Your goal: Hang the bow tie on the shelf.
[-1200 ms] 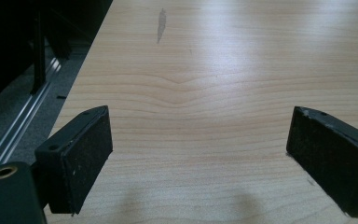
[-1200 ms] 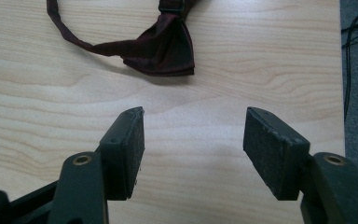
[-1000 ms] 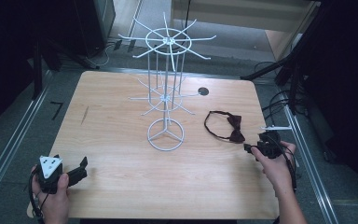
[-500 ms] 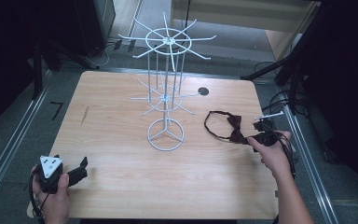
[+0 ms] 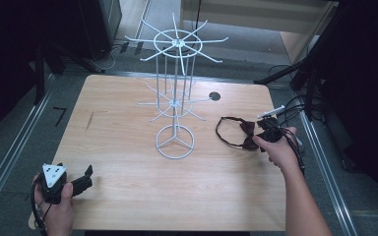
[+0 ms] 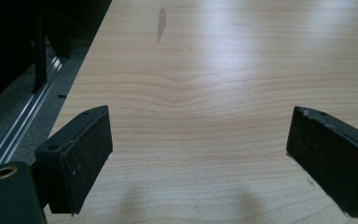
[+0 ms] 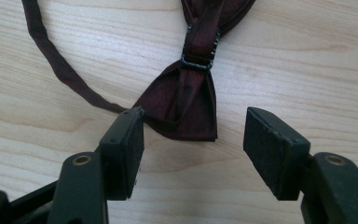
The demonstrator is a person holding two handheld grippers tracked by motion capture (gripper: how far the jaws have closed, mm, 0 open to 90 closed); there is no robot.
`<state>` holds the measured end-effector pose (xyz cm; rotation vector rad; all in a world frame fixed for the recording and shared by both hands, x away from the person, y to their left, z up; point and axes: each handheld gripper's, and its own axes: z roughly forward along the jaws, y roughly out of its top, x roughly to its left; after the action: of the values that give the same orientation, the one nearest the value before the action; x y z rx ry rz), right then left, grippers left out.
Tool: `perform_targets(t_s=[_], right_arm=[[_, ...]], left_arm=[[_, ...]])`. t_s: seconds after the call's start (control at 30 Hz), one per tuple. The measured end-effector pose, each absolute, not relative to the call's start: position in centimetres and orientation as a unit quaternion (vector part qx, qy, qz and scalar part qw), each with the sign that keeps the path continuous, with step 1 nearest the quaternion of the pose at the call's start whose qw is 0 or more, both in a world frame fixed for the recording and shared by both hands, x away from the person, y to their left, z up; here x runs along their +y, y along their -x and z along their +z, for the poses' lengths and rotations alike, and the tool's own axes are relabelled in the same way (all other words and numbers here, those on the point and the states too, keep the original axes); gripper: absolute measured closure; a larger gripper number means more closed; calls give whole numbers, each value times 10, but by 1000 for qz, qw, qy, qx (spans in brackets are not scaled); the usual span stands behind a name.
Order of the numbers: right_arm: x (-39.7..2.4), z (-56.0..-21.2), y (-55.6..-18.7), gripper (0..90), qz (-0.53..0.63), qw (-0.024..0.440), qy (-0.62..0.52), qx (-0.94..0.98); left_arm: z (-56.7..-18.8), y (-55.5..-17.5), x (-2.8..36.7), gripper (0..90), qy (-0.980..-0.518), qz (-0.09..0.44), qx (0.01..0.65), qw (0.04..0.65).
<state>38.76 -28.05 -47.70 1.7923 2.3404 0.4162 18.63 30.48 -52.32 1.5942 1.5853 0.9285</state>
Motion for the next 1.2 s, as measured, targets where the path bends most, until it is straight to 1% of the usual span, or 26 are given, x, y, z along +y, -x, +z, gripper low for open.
perform_targets(t_s=[0.2,0.33,0.7,0.8,0.83,0.87,0.93,1.2], right_arm=[[-275,-476,-402,381,122,75,-604,784],[-270,-476,-409,388,102,80,-605,786],[-260,-485,-424,383,78,61,-619,779],[-257,-491,-426,410,68,57,-616,783],[-256,-492,-426,433,66,55,-619,781],[-256,-492,-426,433,66,55,-619,781],[-255,-498,-427,483,62,45,-624,777],[-259,-502,-428,549,64,40,-633,770]], left_arm=[[-523,-186,305,75,-615,358,611,347],[-523,-186,305,75,-615,358,611,349],[-523,-186,305,75,-615,357,611,349],[-523,-187,305,75,-614,357,611,349],[-523,-186,305,75,-614,356,611,349],[-523,-186,305,75,-614,356,611,349],[-523,-187,305,75,-615,356,611,349],[-523,-187,305,75,-615,357,611,348]])
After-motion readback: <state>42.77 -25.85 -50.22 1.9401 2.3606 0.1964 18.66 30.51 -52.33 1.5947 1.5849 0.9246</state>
